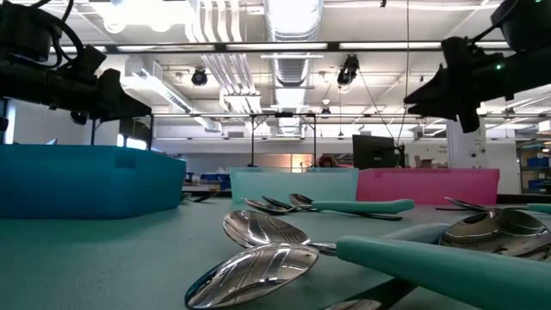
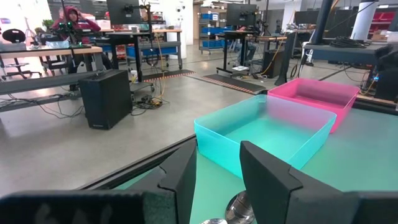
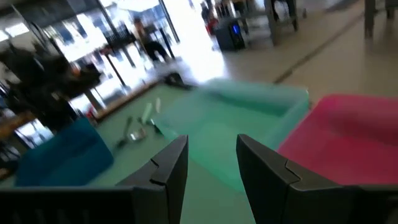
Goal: Sort silverware by color (type)
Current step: Put the center right green spoon into the red bin
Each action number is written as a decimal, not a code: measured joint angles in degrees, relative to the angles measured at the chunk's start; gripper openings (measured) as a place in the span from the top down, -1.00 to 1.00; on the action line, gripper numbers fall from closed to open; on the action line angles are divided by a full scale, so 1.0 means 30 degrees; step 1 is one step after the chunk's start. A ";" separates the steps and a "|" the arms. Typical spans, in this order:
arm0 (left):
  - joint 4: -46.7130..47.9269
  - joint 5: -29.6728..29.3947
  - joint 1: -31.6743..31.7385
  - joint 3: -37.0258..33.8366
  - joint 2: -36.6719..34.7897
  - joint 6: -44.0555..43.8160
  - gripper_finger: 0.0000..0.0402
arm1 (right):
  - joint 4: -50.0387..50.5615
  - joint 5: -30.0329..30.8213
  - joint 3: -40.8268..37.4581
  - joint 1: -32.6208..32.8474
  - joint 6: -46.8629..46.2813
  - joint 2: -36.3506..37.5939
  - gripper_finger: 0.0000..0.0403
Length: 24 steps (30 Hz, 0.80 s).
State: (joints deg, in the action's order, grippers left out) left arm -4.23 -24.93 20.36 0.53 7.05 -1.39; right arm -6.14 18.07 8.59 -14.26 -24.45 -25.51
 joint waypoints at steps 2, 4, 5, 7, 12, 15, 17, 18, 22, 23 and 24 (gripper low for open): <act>-0.0002 0.0000 -0.0005 -0.0005 0.0000 -0.0007 0.46 | 0.0834 0.0007 0.0522 0.0000 -0.0392 -0.0674 0.37; 0.0000 0.0003 -0.0003 -0.0003 0.0000 0.0000 0.46 | 0.1157 0.0003 0.0959 0.0000 -0.0450 -0.1347 0.37; 0.0000 0.0000 0.0000 -0.0007 0.0000 0.0000 0.46 | 0.1281 0.0007 0.1203 0.0000 -0.0450 -0.1682 0.37; 0.0000 0.0001 -0.0005 -0.0003 0.0000 -0.0003 0.46 | 0.1543 0.0006 0.1715 0.0000 -0.0450 -0.2354 0.37; -0.0003 0.0000 -0.0004 -0.0004 0.0000 -0.0001 0.46 | 0.1925 0.0000 0.3064 0.0000 -0.0540 -0.4377 0.37; 0.0000 0.0000 -0.0003 -0.0002 -0.0004 -0.0002 0.46 | 0.2488 -0.0011 0.4077 0.0000 -0.0811 -0.5794 0.37; 0.0000 0.0000 -0.0002 -0.0005 0.0000 0.0000 0.46 | 0.3663 -0.0040 0.4920 0.0000 -0.0882 -0.6808 0.37; -0.0003 0.0000 -0.0007 -0.0003 -0.0003 -0.0002 0.46 | 0.4398 -0.0087 0.5412 0.0000 -0.0909 -0.7287 0.37; -0.0003 0.0000 -0.0001 -0.0005 -0.0002 -0.0002 0.46 | 0.8899 -0.0168 0.7708 0.0000 -0.2019 -0.9067 0.37; 0.0000 0.0002 -0.0007 -0.0003 0.0000 -0.0002 0.46 | 1.0447 -0.0224 0.8313 0.0000 -0.2456 -0.9493 0.37; -0.0005 0.0000 0.0000 -0.0005 0.0000 0.0000 0.46 | 1.2033 -0.0347 0.8899 0.0000 -0.3059 -0.9908 0.37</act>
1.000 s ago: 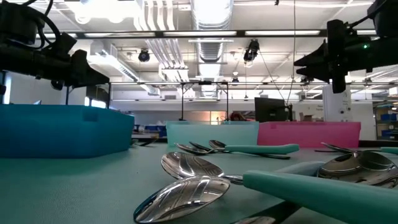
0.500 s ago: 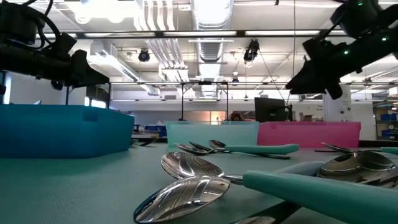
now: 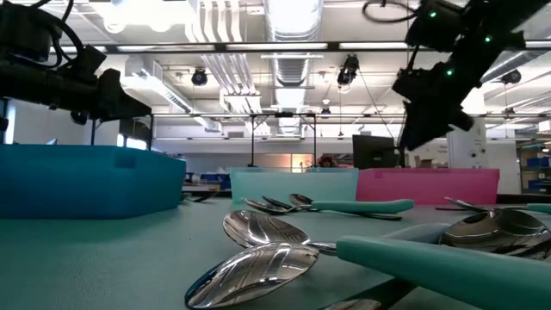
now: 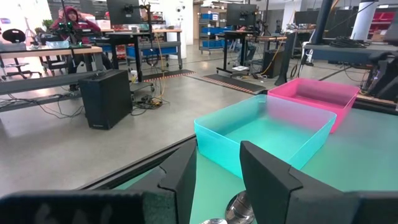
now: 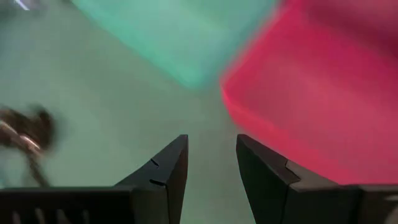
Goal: Sort silverware by color (type)
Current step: Put the center right green spoon into the red bin
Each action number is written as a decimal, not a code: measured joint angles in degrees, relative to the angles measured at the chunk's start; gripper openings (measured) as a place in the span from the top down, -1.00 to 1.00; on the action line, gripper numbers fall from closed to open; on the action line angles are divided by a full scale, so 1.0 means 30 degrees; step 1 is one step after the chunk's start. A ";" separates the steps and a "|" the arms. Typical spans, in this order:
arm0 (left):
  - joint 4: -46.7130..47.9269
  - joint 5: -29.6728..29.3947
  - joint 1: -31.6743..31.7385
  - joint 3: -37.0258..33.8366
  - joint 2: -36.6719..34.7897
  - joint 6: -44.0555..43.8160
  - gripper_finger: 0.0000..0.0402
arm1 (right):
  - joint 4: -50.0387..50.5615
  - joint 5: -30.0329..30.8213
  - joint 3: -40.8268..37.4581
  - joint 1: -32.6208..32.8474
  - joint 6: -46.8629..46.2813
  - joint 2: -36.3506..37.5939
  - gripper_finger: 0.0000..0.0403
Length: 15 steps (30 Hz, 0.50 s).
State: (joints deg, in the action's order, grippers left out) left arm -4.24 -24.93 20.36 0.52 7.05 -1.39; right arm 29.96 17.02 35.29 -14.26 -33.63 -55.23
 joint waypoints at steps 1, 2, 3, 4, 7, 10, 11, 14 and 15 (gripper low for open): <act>0.0003 0.0002 0.0000 0.0005 0.0000 0.0000 0.46 | 0.1404 -0.0313 0.0574 -0.0002 -0.0633 -0.0368 0.37; -0.0001 0.0000 -0.0006 -0.0001 0.0000 0.0000 0.46 | 0.2753 -0.0740 0.1101 -0.0007 -0.1224 -0.0746 0.37; -0.0002 0.0007 -0.0007 0.0005 0.0000 -0.0007 0.46 | 0.4045 -0.1238 0.1546 -0.0007 -0.1806 -0.1122 0.37; -0.0002 0.0000 -0.0007 -0.0002 0.0000 0.0000 0.46 | 0.5153 -0.1688 0.1911 -0.0006 -0.2334 -0.1481 0.37; 0.0003 0.0000 -0.0005 0.0000 0.0000 -0.0002 0.46 | 0.7065 -0.2960 0.2516 0.0007 -0.3526 -0.2397 0.37; 0.0005 0.0004 -0.0007 0.0005 -0.0003 0.0000 0.46 | 0.7703 -0.4832 0.2526 0.0000 -0.3860 -0.3142 0.37; 0.0001 0.0001 -0.0004 0.0002 0.0000 -0.0006 0.46 | 0.7760 -0.5476 0.2520 0.0007 -0.3861 -0.3400 0.37; 0.0001 0.0000 -0.0007 0.0001 0.0000 0.0000 0.46 | 0.7839 -0.7142 0.2516 0.0088 -0.3855 -0.4122 0.37; 0.0005 0.0000 -0.0007 0.0005 0.0000 0.0000 0.46 | 0.7839 -0.7635 0.2513 0.0160 -0.3852 -0.4347 0.37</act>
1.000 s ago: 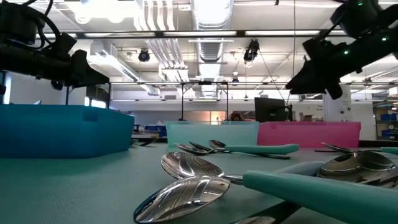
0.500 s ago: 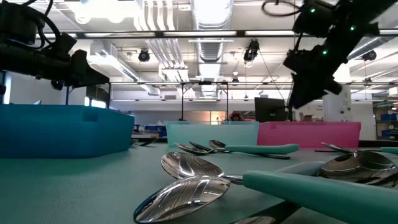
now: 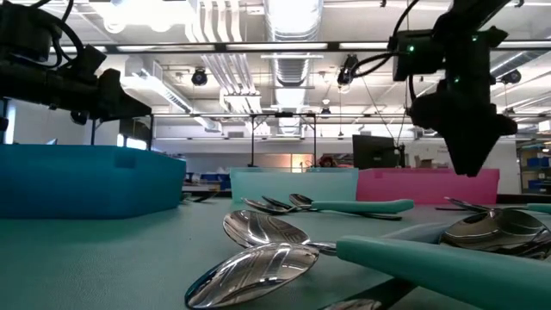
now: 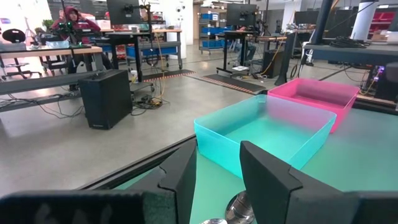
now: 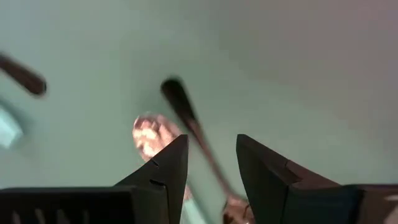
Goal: Sort silverware by color (type)
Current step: Put the center right green spoon into the red bin
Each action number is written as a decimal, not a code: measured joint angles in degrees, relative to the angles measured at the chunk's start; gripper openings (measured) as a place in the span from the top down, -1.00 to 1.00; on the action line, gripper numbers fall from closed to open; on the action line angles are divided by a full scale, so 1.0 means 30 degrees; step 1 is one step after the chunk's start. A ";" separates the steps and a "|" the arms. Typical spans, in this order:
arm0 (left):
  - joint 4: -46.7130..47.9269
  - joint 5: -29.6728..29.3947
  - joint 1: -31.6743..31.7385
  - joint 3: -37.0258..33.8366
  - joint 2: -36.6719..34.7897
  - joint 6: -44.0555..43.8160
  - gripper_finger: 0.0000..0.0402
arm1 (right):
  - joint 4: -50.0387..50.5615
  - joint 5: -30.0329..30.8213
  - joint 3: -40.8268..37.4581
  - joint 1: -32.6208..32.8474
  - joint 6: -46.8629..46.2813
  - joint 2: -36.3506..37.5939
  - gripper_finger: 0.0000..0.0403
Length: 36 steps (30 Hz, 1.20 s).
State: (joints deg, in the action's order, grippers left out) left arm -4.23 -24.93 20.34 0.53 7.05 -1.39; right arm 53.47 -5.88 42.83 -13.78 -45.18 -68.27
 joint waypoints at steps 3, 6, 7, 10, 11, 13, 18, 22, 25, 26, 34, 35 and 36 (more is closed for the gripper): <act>-0.0005 0.0005 0.0007 -0.0007 0.0000 0.0000 0.46 | 0.0066 -0.1648 -0.0007 0.0431 -0.0002 -0.0509 0.37; -0.0003 0.0000 0.0006 -0.0001 0.0000 -0.0003 0.46 | 0.0102 -0.2816 -0.0007 0.1279 -0.0052 -0.0844 0.37; 0.0000 0.0002 0.0007 0.0000 0.0000 0.0000 0.46 | 0.0102 -0.2983 -0.0007 0.1666 -0.0192 -0.0970 0.37; -0.0007 0.0000 0.0000 -0.0007 -0.0007 0.0000 0.46 | 0.0109 -0.3070 -0.0007 0.2816 -0.0680 -0.1345 0.37; 0.0000 0.0000 0.0000 0.0000 0.0000 0.0000 0.46 | 0.0102 -0.3070 -0.0007 0.3188 -0.0867 -0.1501 0.37; -0.0005 0.0000 0.0005 0.0000 0.0000 0.0000 0.46 | 0.0095 -0.3070 -0.0007 0.3729 -0.0953 -0.1896 0.37; -0.0005 0.0000 0.0000 0.0000 0.0000 -0.0005 0.46 | 0.0087 -0.3026 -0.0015 0.4146 -0.0689 -0.3375 0.37; 0.0000 0.0007 0.0000 -0.0006 0.0000 -0.0006 0.46 | 0.0073 -0.2657 -0.0015 0.4146 -0.0146 -0.4773 0.37; -0.0007 0.0005 0.0005 -0.0007 0.0000 -0.0002 0.46 | 0.0073 -0.2532 0.0037 0.4137 0.0614 -0.5725 0.37; -0.0003 0.0000 0.0005 -0.0001 -0.0001 -0.0002 0.46 | 0.0079 -0.2538 0.0051 0.4136 0.0918 -0.5949 0.37; -0.0007 0.0007 0.0000 -0.0007 0.0000 -0.0007 0.46 | 0.0101 -0.2650 0.0029 0.4134 0.2211 -0.6324 0.70; 0.0000 0.0000 0.0000 -0.0006 0.0000 -0.0007 0.46 | 0.0083 -0.2655 0.0012 0.4139 0.2256 -0.6175 0.78; -0.0005 0.0000 0.0005 0.0000 -0.0002 0.0000 0.46 | 0.0061 -0.2640 -0.0001 0.4139 0.2306 -0.5968 0.85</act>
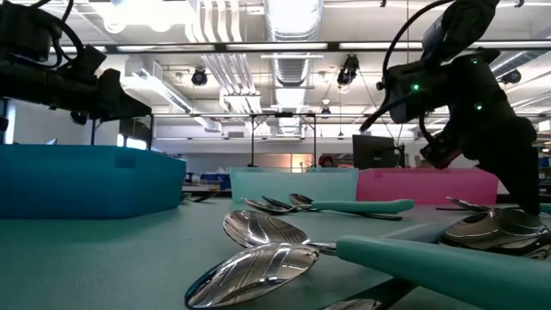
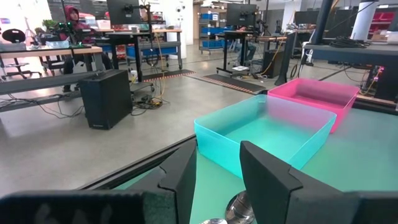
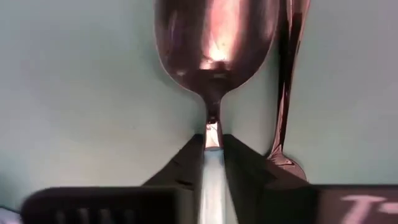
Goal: Sort silverware by color (type)
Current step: Put the center right green spoon into the red bin
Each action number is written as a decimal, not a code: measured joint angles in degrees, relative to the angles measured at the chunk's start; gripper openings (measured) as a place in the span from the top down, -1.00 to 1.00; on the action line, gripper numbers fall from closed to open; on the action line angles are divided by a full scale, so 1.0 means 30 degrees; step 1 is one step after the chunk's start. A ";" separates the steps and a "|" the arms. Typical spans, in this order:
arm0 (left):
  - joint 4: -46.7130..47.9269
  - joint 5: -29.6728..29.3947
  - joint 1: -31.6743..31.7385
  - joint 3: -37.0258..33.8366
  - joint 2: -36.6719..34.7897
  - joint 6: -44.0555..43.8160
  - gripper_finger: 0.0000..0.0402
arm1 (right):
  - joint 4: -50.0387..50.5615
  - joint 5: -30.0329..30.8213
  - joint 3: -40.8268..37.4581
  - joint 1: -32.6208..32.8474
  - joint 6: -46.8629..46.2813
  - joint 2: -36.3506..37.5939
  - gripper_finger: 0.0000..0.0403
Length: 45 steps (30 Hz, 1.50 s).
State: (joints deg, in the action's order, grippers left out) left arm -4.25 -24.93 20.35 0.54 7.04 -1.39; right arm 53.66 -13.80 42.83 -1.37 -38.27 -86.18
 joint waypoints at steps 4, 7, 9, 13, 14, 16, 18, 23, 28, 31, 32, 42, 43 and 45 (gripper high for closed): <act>0.0003 0.0000 0.0002 -0.0002 0.0002 -0.0005 0.46 | -0.0031 0.0100 -0.0100 0.0015 0.0037 0.0890 0.88; 0.0005 0.0007 0.0002 -0.0001 0.0002 0.0000 0.46 | -0.0070 -0.0090 0.0008 0.0000 0.0581 0.2044 0.88; 0.0003 0.0007 0.0002 -0.0005 0.0002 -0.0003 0.46 | -0.0025 -0.0067 0.0254 -0.0014 0.0968 0.2870 0.88; -0.0002 0.0003 0.0002 -0.0005 0.0002 -0.0003 0.46 | -0.0063 0.1303 0.1250 -0.0128 0.2160 0.4693 0.88; 0.0003 0.0000 -0.0005 0.0000 0.0002 -0.0002 0.46 | -0.0057 0.1934 0.1522 -0.0198 0.2489 0.5092 0.88; 0.0005 0.0007 -0.0005 0.0000 0.0002 -0.0007 0.46 | -0.0008 0.3433 0.2117 -0.0413 0.3406 0.5783 0.88; 0.0000 0.0002 0.0000 -0.0007 0.0002 0.0000 0.46 | 0.0092 0.4891 0.2752 -0.0761 0.4712 0.6315 0.88; 0.0005 0.0007 -0.0005 -0.0001 -0.0005 0.0000 0.46 | 0.0635 0.8143 0.4317 -0.2427 0.8549 0.6619 0.88; -0.0002 0.0004 -0.0002 0.0000 0.0002 0.0000 0.46 | 0.0649 1.2242 0.5763 -0.4916 1.1676 0.5770 0.88; 0.0005 0.0000 0.0002 -0.0001 0.0002 -0.0007 0.46 | 0.0572 1.3224 0.6568 -0.6563 1.2806 0.4943 0.88; 0.0005 0.0000 0.0002 0.0000 0.0002 -0.0007 0.46 | 0.0580 1.3314 0.6775 -0.7099 1.3223 0.4616 0.88; -0.0002 0.0000 -0.0005 0.0000 0.0002 0.0000 0.46 | 0.0492 1.5206 0.7032 -1.0994 1.5497 0.1379 0.88; 0.0005 0.0004 -0.0002 -0.0007 0.0002 -0.0004 0.46 | 0.0445 1.5165 0.6936 -1.1211 1.5521 0.1092 0.88; -0.0001 0.0007 0.0001 0.0000 0.0002 0.0000 0.46 | 0.0411 1.5169 0.6783 -1.1464 1.5521 0.0592 0.88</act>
State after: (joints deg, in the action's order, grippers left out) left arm -4.25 -24.91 20.36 0.54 7.05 -1.39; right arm 54.89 31.70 63.17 -35.76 8.29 -84.40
